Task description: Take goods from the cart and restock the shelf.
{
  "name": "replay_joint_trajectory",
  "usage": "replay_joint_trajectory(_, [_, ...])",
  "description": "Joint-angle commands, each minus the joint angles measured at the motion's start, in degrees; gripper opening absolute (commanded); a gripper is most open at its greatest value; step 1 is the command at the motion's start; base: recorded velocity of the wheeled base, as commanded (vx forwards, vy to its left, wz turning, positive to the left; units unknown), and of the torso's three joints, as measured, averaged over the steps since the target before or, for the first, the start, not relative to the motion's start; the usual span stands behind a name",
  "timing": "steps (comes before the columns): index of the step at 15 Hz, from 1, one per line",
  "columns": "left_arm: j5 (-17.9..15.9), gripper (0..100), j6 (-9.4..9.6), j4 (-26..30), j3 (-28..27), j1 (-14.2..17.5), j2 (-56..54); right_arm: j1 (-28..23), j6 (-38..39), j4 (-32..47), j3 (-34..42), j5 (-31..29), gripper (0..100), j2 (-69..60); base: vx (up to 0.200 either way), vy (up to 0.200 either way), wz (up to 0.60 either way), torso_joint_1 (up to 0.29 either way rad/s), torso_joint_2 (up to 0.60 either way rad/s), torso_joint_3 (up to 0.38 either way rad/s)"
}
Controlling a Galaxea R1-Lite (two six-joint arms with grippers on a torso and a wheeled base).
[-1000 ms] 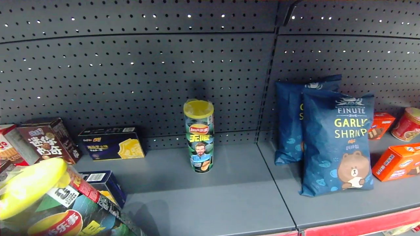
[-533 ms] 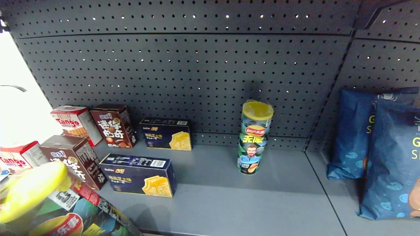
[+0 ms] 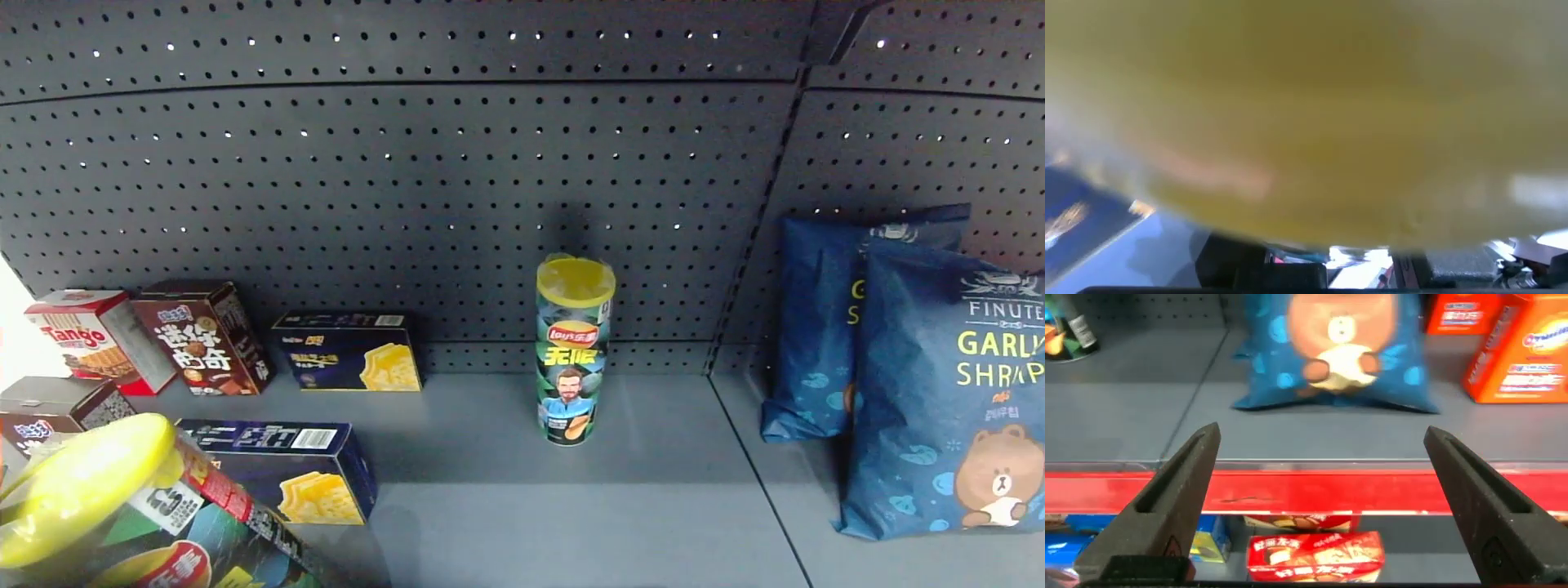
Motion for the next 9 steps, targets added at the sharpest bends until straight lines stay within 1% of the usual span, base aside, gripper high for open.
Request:
replay_joint_trajectory(1, [-0.01, 0, 0.0, 0.01, 0.08, -0.02, -0.01, 0.0, 0.0, 0.0, 0.0, 0.04, 100, 0.07, 0.0, 0.0, 0.0, 0.0, 0.0, 0.0])
replay_joint_trajectory(4, [0.08, 0, 0.0, 0.01, -0.36, 0.07, -0.01, 0.35, -0.35, 0.18, -0.09, 0.57, 100, 0.25, 0.0, 0.0, 0.0, 0.0, 0.0, 0.0])
replay_joint_trajectory(6, [-0.1, 0, 0.09, -0.17, -2.03, -0.11, 0.08, -0.44, -2.29, 0.09, -0.18, 0.66, 100, 3.15, 0.0, 0.0, 0.0, 0.0, 0.0, 0.0])
replay_joint_trajectory(8, [-0.01, 0, 0.09, 0.01, -4.67, -0.28, 0.25, 1.85, -2.38, -0.18, -0.62, 1.18, 100, 3.41, 0.0, 0.0, 0.0, 0.0, 0.0, 0.0])
replay_joint_trajectory(9, [-0.1, 0, 0.0, 0.01, -5.55, -0.2, 0.25, 3.08, 3.6, 0.0, -11.51, 1.62, 100, 10.18, 0.0, 0.0, 0.0, 0.0, 0.0, 0.0])
